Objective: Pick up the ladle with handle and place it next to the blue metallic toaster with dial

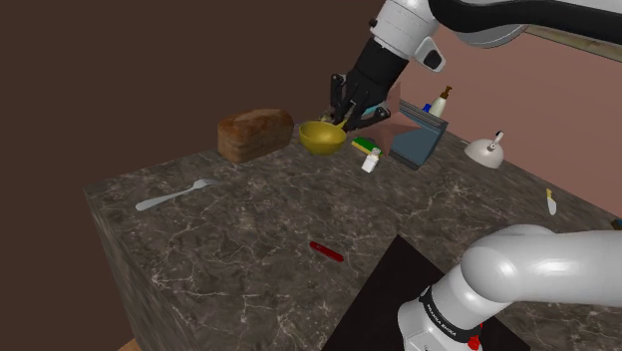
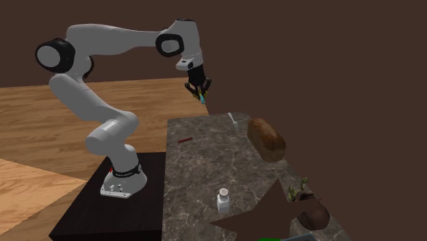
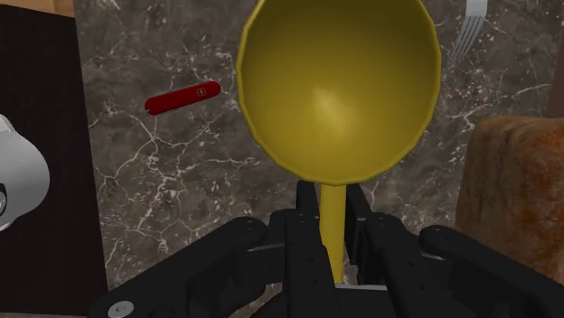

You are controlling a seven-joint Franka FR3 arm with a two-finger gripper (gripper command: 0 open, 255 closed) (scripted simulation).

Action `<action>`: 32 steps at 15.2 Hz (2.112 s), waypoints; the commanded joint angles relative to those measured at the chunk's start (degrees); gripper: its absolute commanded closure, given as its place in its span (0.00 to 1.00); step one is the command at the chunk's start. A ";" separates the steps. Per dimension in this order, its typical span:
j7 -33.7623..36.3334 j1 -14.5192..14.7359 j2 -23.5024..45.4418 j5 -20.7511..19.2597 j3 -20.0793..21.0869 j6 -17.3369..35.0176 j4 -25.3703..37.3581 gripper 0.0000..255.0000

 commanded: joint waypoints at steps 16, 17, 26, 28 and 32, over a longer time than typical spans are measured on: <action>-23.43 -6.93 0.37 -10.31 -21.36 -2.20 -3.22 1.00; -24.77 -7.44 0.99 -10.94 -22.50 -2.20 -2.84 1.00; -36.52 -11.34 9.19 -15.57 -32.39 -2.06 3.39 1.00; -39.08 -12.02 11.59 -16.22 -34.48 -2.09 5.47 1.00; -44.22 -13.22 16.95 -16.92 -38.54 -2.36 10.42 1.00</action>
